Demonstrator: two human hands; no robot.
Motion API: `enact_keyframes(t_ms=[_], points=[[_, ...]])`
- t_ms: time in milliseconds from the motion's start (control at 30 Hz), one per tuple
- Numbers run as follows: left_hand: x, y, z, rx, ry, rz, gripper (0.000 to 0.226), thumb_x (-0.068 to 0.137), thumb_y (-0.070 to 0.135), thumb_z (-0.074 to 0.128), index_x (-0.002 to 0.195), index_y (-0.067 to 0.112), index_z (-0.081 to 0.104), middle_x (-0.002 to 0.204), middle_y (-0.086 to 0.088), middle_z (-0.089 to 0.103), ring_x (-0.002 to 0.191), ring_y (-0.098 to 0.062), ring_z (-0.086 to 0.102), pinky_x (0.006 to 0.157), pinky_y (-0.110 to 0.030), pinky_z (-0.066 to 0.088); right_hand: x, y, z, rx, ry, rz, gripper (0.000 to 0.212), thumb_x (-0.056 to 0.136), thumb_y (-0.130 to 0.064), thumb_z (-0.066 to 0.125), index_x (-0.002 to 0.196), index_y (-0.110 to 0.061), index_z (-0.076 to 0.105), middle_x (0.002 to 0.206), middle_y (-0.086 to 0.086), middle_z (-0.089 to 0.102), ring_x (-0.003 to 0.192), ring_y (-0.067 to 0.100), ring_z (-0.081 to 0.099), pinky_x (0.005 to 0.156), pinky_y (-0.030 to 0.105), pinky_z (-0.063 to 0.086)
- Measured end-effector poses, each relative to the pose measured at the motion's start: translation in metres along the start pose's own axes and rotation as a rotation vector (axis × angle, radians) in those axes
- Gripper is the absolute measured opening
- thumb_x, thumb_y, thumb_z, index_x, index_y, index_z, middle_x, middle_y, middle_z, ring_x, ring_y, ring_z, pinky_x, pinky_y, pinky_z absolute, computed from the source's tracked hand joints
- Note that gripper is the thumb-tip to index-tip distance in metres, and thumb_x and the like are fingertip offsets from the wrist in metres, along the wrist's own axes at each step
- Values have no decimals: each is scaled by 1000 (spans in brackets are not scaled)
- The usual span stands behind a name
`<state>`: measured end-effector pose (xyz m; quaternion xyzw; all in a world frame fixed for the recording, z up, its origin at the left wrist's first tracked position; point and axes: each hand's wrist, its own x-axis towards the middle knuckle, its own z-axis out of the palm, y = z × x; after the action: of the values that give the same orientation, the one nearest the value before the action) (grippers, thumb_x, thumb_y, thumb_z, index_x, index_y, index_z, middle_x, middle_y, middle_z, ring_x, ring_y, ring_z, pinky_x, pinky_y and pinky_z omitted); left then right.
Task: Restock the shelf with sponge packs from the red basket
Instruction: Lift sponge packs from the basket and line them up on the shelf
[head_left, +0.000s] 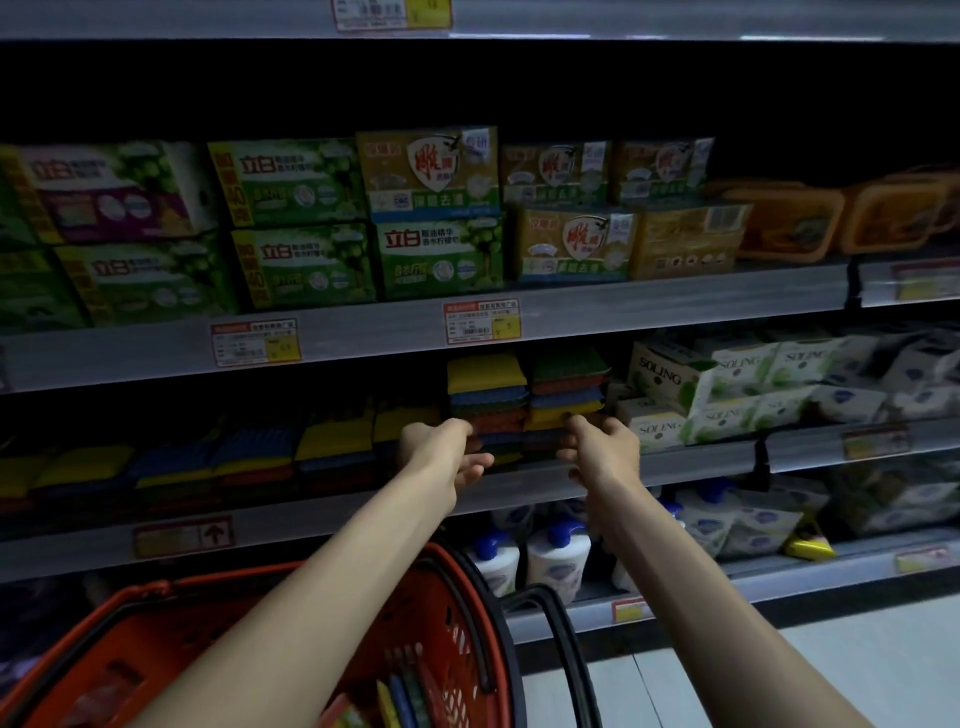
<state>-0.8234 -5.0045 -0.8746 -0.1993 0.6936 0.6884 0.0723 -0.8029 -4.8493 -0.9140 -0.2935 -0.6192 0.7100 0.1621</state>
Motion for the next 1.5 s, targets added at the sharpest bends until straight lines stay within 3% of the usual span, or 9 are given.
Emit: enact_keyframes(t_ms=[300, 600, 833, 1033, 1133, 1267, 1367, 1433, 1500], points=[[4, -7, -1, -23, -1, 11, 16, 98, 9, 61, 85, 5, 52, 82, -13, 68, 58, -19, 69, 36, -22, 47, -1, -1, 0, -7, -15, -1, 16, 100, -16, 58, 85, -19, 55, 79, 2, 64, 64, 16, 63, 54, 28, 41], [1, -13, 0, -136, -30, -41, 16, 97, 11, 64, 104, -3, 60, 88, -14, 72, 60, -19, 71, 36, -20, 47, -6, 6, 1, 5, -16, 21, 12, 96, -21, 68, 94, -11, 62, 68, 1, 60, 57, 14, 55, 49, 26, 37], [2, -23, 3, -278, -10, -57, 15, 96, 11, 66, 101, -3, 64, 88, -15, 75, 55, -17, 71, 39, -21, 50, -19, 11, 18, -48, -98, 25, 22, 92, -23, 72, 74, -11, 66, 65, 0, 63, 58, 13, 57, 54, 27, 40], [4, -26, 4, -332, 16, -36, 23, 97, 11, 65, 114, -3, 57, 86, -17, 72, 59, -19, 73, 38, -22, 51, -17, 14, 32, 14, -95, 49, 24, 92, -14, 67, 69, -12, 61, 55, -3, 60, 48, 12, 47, 48, 26, 34], [4, -25, 3, -341, 20, -35, 20, 98, 11, 64, 113, 0, 55, 81, -16, 69, 60, -20, 72, 38, -21, 50, -15, 16, 35, 14, -84, 61, 18, 92, -15, 67, 75, -12, 60, 59, -2, 63, 48, 12, 49, 47, 25, 34], [5, -30, 3, -302, 0, -16, 13, 97, 11, 65, 91, 2, 58, 85, -14, 72, 52, -15, 70, 38, -21, 50, -15, 16, 29, 8, -75, 81, 20, 93, -16, 67, 75, -14, 59, 61, -2, 62, 49, 12, 51, 47, 25, 35], [7, -41, 4, -239, -27, -4, 16, 98, 10, 65, 84, 4, 58, 80, -10, 72, 49, -14, 68, 40, -23, 51, -8, 21, 18, -87, 6, 86, 15, 91, -20, 68, 79, -13, 64, 65, 2, 66, 61, 19, 61, 59, 34, 47], [8, -49, 6, -207, -28, -5, 14, 98, 9, 65, 86, 5, 58, 79, -10, 72, 49, -14, 68, 41, -23, 51, -2, 25, 9, -211, 87, 80, 15, 86, -28, 71, 92, -15, 65, 83, 9, 73, 83, 28, 71, 79, 44, 59], [9, -56, 7, -190, -26, -20, 12, 98, 8, 64, 89, 2, 59, 79, -11, 71, 47, -13, 67, 40, -23, 51, 3, 28, 2, -315, 136, 66, 28, 81, -34, 72, 101, -20, 60, 98, 12, 74, 94, 34, 71, 87, 54, 60]])
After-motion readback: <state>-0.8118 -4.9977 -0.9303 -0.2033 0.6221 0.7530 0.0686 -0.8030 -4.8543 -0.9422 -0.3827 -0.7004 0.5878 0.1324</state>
